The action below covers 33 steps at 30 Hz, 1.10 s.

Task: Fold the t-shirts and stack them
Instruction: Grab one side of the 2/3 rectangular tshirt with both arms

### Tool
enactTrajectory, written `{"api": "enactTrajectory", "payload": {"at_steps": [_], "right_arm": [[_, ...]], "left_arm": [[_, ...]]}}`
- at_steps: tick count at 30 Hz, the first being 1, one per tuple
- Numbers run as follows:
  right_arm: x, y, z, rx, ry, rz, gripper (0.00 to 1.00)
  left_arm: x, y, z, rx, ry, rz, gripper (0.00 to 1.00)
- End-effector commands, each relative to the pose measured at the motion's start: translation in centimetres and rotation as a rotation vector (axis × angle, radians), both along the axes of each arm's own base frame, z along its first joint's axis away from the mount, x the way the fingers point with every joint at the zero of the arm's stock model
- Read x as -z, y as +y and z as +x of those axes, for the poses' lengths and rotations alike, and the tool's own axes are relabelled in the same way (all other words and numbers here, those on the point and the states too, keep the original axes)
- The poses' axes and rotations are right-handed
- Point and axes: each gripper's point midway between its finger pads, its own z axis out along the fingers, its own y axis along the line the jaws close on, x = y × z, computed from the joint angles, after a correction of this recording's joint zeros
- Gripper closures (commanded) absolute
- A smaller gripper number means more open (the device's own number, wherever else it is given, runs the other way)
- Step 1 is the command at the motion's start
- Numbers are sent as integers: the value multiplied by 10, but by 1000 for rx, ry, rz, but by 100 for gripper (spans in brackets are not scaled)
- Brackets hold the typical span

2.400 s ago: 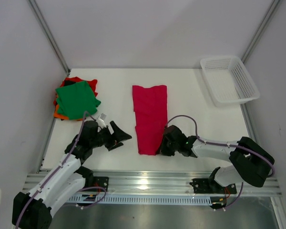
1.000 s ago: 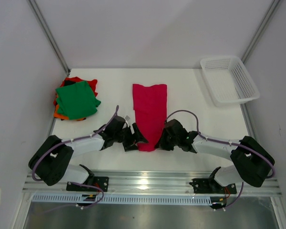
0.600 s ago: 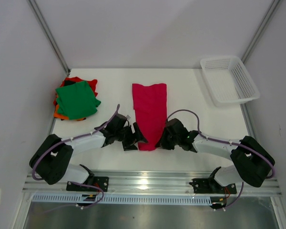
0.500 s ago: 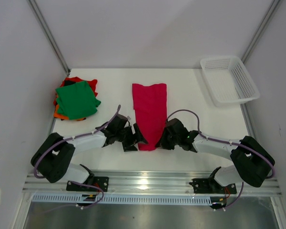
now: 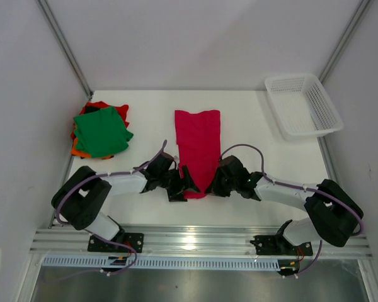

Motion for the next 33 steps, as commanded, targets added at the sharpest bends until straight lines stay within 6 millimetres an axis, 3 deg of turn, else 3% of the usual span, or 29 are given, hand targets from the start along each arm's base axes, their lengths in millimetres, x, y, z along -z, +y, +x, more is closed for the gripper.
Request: {"api": "enactTrajectory", "payload": {"at_steps": [1, 3, 4, 6, 7, 9, 10, 17, 18, 20, 21, 24, 29, 31, 33], "right_arm": [[-18, 6, 11, 20, -46, 45, 100], [-18, 5, 10, 23, -44, 44, 100], [-17, 4, 9, 25, -42, 41, 100], [-18, 3, 10, 30, -47, 43, 100], [-17, 3, 9, 30, -46, 42, 100], [-18, 3, 8, 28, -47, 43, 100], [-18, 2, 9, 31, -46, 44, 100], [-20, 3, 11, 30, -54, 43, 100], [-20, 3, 11, 25, -54, 42, 100], [-23, 4, 13, 19, -63, 39, 100], [-23, 3, 14, 18, -63, 34, 100], [-27, 2, 19, 7, -77, 24, 100], [-36, -8, 36, 20, -108, 3, 100], [-41, -13, 45, 19, -132, -10, 100], [-50, -18, 62, 38, -160, -12, 100]], "left_arm": [[14, -3, -5, 17, 21, 36, 21], [11, -8, -2, 29, 4, 25, 28], [10, -11, -2, 44, -7, 11, 42], [9, -13, 0, 49, -15, 5, 60], [8, -13, 0, 51, -17, 5, 78], [7, -13, 1, 56, -22, 8, 97], [5, -13, 2, 55, -29, 12, 99], [-8, -8, 11, 85, -79, 79, 99], [-20, -12, 19, 94, -121, 73, 99], [-25, -8, 21, 106, -126, 108, 99], [-42, -14, 35, 110, -190, 105, 99], [-56, -13, 45, 114, -209, 138, 100], [-83, -21, 72, 116, -269, 136, 100], [-84, -17, 77, 124, -271, 156, 100], [-93, -19, 89, 121, -292, 159, 100]]}}
